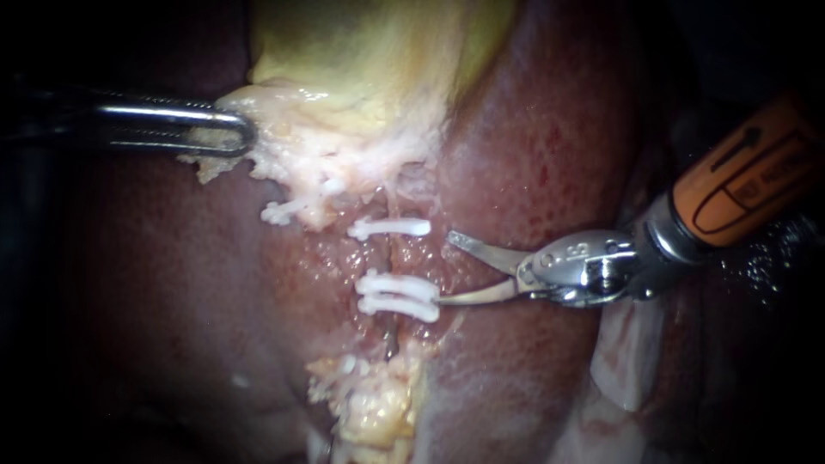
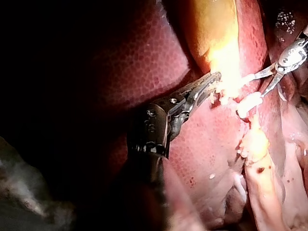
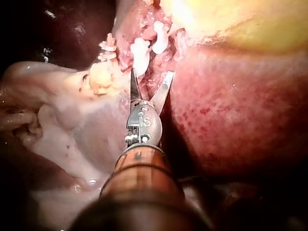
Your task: Go to the cutting position right tube
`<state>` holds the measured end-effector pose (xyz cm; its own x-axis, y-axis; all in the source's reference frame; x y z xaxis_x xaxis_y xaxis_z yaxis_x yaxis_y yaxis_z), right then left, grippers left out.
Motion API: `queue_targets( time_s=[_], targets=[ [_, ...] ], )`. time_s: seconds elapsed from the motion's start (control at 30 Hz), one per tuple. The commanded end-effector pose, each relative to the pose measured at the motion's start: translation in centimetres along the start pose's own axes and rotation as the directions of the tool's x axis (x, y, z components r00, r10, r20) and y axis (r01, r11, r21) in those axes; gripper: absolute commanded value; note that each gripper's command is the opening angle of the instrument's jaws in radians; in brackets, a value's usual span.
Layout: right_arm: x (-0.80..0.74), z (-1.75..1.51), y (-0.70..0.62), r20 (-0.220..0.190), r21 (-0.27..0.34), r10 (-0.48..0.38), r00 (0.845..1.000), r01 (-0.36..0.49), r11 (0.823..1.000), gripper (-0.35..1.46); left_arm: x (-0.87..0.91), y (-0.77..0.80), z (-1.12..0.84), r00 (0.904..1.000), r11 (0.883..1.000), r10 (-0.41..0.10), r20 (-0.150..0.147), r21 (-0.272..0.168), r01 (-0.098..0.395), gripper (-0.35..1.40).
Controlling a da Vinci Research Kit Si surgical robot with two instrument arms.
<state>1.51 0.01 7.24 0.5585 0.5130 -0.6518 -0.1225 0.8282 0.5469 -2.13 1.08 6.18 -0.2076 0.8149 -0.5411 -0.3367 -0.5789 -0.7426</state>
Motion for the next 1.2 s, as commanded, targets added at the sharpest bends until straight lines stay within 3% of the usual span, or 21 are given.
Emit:
queue_targets(
  time_s=[0.03,0.13,0.23,0.4,0.77,0.97,1.2],
  targets=[
    [-0.02,0.02,0.04,0.001,0.011,0.006,1.0,-0.006,1.0,1.45,0.01,0.0,0.0,1.0,1.0,0.0,0.0,0.0,0.0,-0.35],
    [-0.07,0.06,0.16,-0.007,0.057,0.025,1.0,-0.024,0.998,1.43,0.01,0.01,0.0,1.0,1.0,0.0,0.0,0.0,0.0,-0.35],
    [-0.07,0.1,0.26,-0.041,0.109,0.027,0.999,-0.022,0.994,1.43,0.01,0.0,0.0,1.0,1.0,0.0,0.0,0.0,0.0,-0.35],
    [-0.02,0.18,0.34,-0.076,0.199,0.034,0.997,-0.018,0.98,1.45,0.01,0.01,0.0,1.0,1.0,0.0,0.0,0.0,0.0,-0.35],
    [0.11,0.44,0.27,-0.1,0.357,0.035,0.994,0.003,0.934,1.41,0.01,0.02,0.0,1.0,1.0,0.0,0.0,0.001,0.0,-0.35],
    [0.19,0.55,0.23,-0.096,0.386,0.021,0.995,0.018,0.922,1.36,0.01,0.02,0.01,1.0,1.0,-0.001,-0.001,0.002,0.001,-0.35],
    [0.29,0.68,0.2,-0.125,0.417,0.016,0.992,0.038,0.908,1.33,0.02,0.02,0.02,1.0,1.0,-0.001,-0.001,0.002,0.001,-0.35]
  ],
)
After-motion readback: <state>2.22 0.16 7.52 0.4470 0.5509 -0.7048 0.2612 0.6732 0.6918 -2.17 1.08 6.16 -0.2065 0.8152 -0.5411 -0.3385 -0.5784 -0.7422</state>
